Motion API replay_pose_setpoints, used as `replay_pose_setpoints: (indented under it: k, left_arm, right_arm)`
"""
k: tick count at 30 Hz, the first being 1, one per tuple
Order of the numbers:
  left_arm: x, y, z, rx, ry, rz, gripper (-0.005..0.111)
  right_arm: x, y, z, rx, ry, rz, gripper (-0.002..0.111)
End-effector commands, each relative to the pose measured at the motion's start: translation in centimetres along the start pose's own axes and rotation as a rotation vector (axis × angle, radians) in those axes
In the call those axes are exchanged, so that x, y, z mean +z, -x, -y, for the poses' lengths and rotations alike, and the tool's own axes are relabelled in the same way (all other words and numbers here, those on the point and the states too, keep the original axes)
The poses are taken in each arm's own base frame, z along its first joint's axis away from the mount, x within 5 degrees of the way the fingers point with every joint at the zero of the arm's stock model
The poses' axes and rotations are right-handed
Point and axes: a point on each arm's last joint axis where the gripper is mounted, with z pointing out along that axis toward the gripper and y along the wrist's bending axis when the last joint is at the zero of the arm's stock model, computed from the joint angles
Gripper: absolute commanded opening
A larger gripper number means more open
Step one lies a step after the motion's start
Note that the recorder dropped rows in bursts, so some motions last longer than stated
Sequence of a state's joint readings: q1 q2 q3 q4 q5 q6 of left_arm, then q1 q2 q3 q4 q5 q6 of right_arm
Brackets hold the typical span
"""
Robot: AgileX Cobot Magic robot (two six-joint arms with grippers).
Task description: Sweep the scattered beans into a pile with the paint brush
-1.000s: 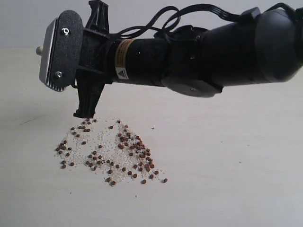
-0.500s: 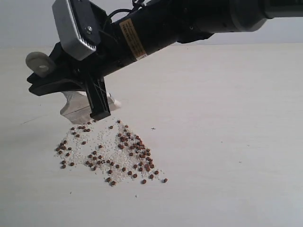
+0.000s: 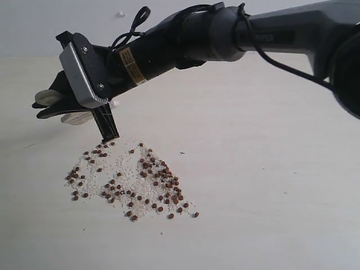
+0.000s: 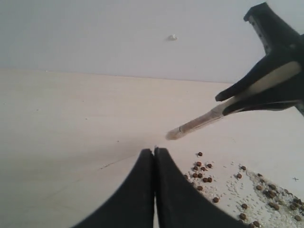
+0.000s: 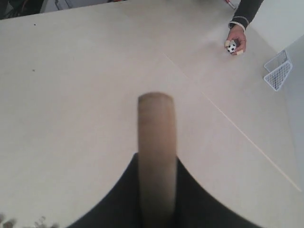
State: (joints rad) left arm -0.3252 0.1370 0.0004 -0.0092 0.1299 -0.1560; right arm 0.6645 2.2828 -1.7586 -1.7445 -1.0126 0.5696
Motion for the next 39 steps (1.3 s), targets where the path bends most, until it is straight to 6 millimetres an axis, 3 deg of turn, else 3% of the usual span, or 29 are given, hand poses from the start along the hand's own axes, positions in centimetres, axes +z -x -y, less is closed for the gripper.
replay_pose_setpoints:
  k: [1, 7, 13, 19, 24, 31, 39]
  left_arm:
    - [0.0, 0.1, 0.1, -0.013, -0.008, 0.008, 0.000]
    - [0.0, 0.1, 0.1, -0.013, -0.008, 0.008, 0.000]
    - [0.0, 0.1, 0.1, -0.013, -0.008, 0.008, 0.000]
    - [0.0, 0.1, 0.1, -0.013, -0.008, 0.008, 0.000]
    - [0.0, 0.1, 0.1, -0.013, -0.008, 0.008, 0.000]
    - [0.0, 0.1, 0.1, -0.013, -0.008, 0.008, 0.000]
    - [0.0, 0.1, 0.1, -0.013, -0.008, 0.008, 0.000]
  right_arm:
    - [1.0, -2.8, 0.0, 0.053, -0.005, -0.010, 0.000]
    - [2.0, -4.8, -1.2, 0.217, 0.021, -0.006, 0.000]
    - [1.7, -4.8, -1.3, 0.359, 0.042, 0.021, 0.000]
    - [0.8, -4.7, -1.5, 0.548, 0.089, 0.072, 0.000]
    - [-1.2, -5.3, -1.1, 0.655, 0.099, 0.098, 0.000]
    - [-4.2, -5.4, 0.4, 0.644, 0.033, 0.086, 0.000]
    - [-3.9, -2.9, 1.3, 0.399, 0.030, 0.106, 0.000]
